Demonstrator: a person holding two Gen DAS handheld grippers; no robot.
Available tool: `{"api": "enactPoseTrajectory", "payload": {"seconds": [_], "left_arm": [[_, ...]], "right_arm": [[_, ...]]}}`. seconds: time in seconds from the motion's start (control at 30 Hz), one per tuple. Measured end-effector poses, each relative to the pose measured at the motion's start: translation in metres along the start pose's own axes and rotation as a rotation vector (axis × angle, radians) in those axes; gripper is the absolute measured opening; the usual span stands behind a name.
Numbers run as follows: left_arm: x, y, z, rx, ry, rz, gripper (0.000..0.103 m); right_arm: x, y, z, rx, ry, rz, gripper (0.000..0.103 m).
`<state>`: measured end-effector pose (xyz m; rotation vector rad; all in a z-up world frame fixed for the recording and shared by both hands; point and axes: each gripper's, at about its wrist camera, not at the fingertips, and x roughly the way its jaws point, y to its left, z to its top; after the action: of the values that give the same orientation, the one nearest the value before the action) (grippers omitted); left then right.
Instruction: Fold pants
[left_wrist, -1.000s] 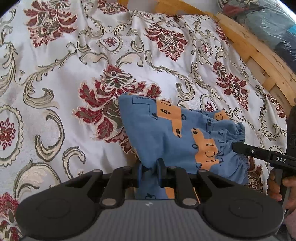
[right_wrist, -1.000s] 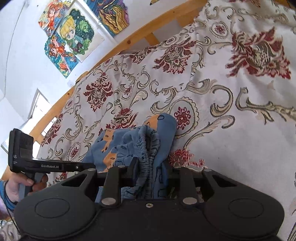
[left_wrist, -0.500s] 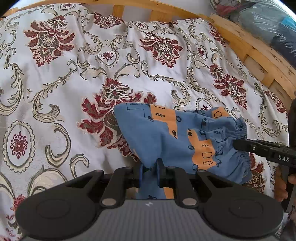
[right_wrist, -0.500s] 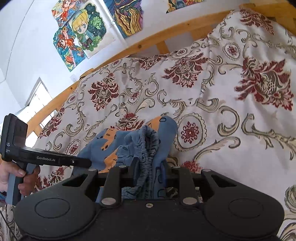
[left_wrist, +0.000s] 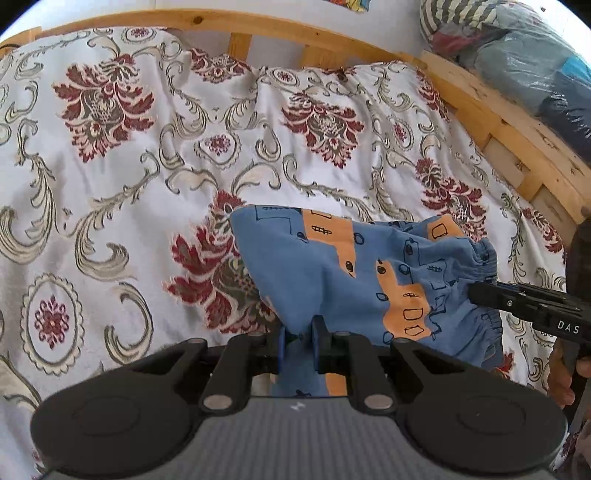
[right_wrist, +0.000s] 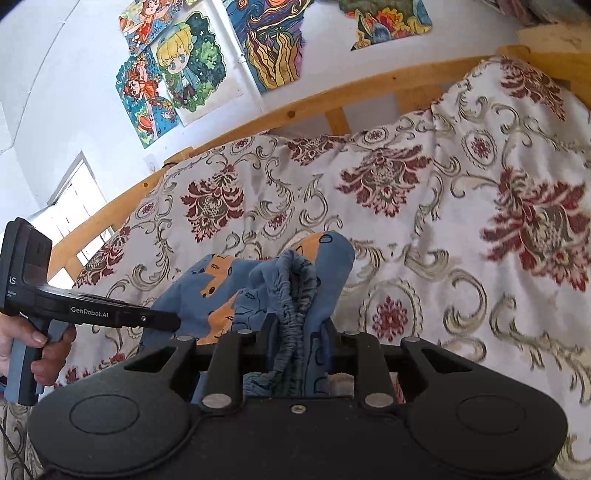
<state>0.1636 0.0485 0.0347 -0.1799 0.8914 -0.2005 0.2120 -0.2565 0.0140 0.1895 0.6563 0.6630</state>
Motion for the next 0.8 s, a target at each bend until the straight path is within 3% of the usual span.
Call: {"api": "enactPoseTrajectory", "payload": {"seconds": [0.2, 0.37, 0.57, 0.73, 0.8], "left_arm": [[0.003, 0.009, 0.031, 0.02, -0.039, 0.026, 0.014], [0.023, 0.03, 0.064, 0.001, -0.092, 0.045, 0.014], [0.066, 0.059, 0.081, -0.048, -0.056, 0.062, 0.014], [0.095, 0.071, 0.071, -0.05, -0.01, 0.061, 0.016], [0.099, 0.072, 0.068, -0.049, -0.013, 0.063, 0.017]], "right_arm": [[0.045, -0.005, 0.044, -0.024, -0.015, -0.01, 0.024], [0.094, -0.017, 0.069, -0.035, 0.043, -0.027, 0.024], [0.131, -0.026, 0.055, -0.03, 0.151, -0.079, 0.024], [0.136, -0.029, 0.049, 0.006, 0.147, -0.097, 0.027], [0.134, -0.025, 0.048, -0.013, 0.145, -0.115, 0.032]]}}
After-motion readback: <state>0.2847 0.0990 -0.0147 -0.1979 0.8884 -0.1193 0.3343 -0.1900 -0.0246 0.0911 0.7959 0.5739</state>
